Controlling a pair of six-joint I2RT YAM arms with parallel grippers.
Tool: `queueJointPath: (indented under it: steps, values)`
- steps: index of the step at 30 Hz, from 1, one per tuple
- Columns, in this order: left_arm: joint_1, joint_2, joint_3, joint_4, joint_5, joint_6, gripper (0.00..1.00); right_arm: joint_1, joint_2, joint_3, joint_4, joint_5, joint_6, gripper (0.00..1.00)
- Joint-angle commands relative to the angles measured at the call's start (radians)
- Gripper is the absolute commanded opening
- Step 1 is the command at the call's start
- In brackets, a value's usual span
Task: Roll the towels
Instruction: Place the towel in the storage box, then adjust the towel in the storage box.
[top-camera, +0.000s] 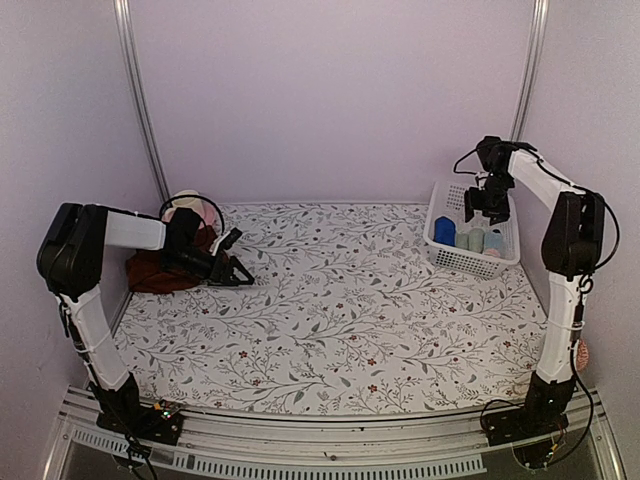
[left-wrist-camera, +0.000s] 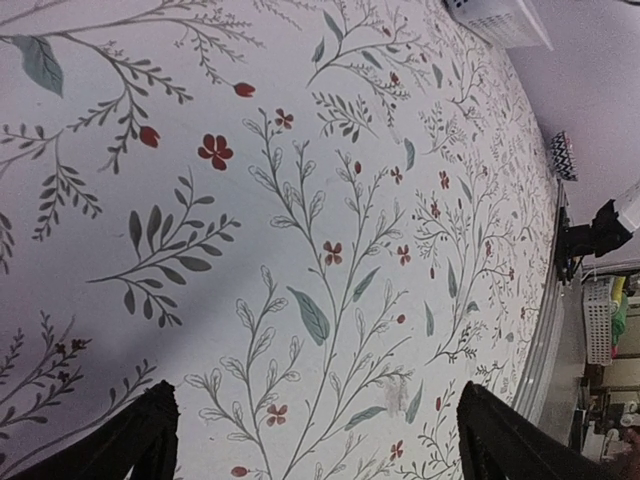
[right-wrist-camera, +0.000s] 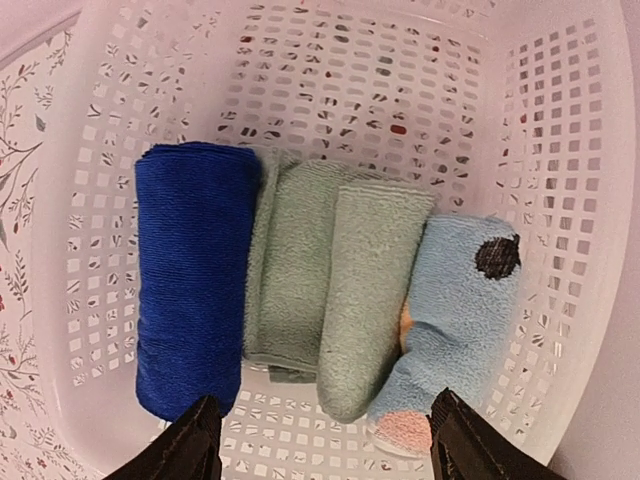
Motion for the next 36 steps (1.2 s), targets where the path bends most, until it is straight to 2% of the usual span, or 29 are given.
queueJointPath:
  steps: [1, 17, 32, 36]
  values:
    - [0.016, 0.009, 0.018, -0.013, 0.002, 0.01, 0.97, 0.01, 0.032, -0.03, 0.068, -0.021, 0.025, 0.73]
    - [0.024, 0.012, 0.018, -0.012, 0.016, 0.014, 0.97, 0.0, 0.08, -0.155, 0.189, -0.085, 0.066, 0.73]
    - [0.027, 0.023, 0.02, -0.012, 0.019, 0.014, 0.97, -0.008, 0.072, -0.247, 0.316, -0.337, 0.05, 0.67]
    - [0.027, 0.026, 0.019, -0.011, 0.019, 0.015, 0.97, 0.0, 0.082, -0.24, 0.326, -0.345, 0.049, 0.67]
